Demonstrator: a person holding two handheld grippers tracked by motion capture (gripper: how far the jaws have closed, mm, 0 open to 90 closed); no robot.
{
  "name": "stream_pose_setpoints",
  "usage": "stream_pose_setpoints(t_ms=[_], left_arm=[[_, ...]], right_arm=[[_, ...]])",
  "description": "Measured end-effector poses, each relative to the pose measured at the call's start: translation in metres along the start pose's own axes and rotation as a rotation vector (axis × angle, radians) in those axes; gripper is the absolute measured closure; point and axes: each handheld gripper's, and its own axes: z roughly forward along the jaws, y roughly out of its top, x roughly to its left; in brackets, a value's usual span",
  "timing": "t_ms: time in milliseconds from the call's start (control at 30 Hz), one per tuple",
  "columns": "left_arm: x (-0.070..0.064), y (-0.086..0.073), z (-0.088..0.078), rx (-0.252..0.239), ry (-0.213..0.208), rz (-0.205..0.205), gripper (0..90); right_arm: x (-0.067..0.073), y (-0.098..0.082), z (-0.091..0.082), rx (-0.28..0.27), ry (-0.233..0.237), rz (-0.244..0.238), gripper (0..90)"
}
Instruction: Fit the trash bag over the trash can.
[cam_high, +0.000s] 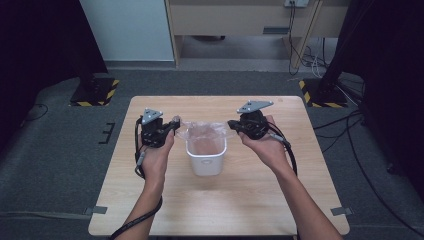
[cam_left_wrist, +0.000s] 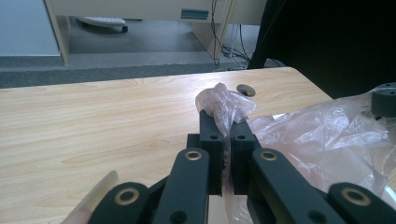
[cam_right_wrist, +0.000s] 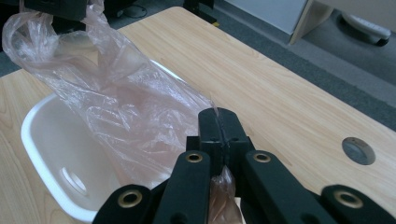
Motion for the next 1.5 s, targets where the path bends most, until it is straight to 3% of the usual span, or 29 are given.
stream_pose_setpoints(t_ms=[467,700,800,1000,1233,1500], left_arm=[[0.005,-0.003,0.021,0.055,0.021,-0.001,87.1],[0.008,-0.012,0.037,0.091,0.034,-0.012,87.2],[0.01,-0.017,0.041,0.097,0.032,-0.022,87.1],[0.011,-0.023,0.044,0.09,0.027,-0.048,87.1],[0.015,-0.024,0.047,0.107,0.031,-0.087,87.1],[0.016,-0.025,0.054,0.12,0.032,-0.097,87.1]], right_arm=[[-0.016,-0.009,0.026,0.072,0.008,0.034,90.0],[-0.024,-0.014,0.035,0.109,0.017,0.064,90.0],[-0.024,-0.018,0.04,0.125,0.026,0.054,90.0],[-0.024,-0.023,0.046,0.132,0.053,0.071,90.0],[-0.024,-0.022,0.049,0.141,0.05,0.075,90.0],[-0.026,-0.022,0.058,0.141,0.059,0.103,90.0]])
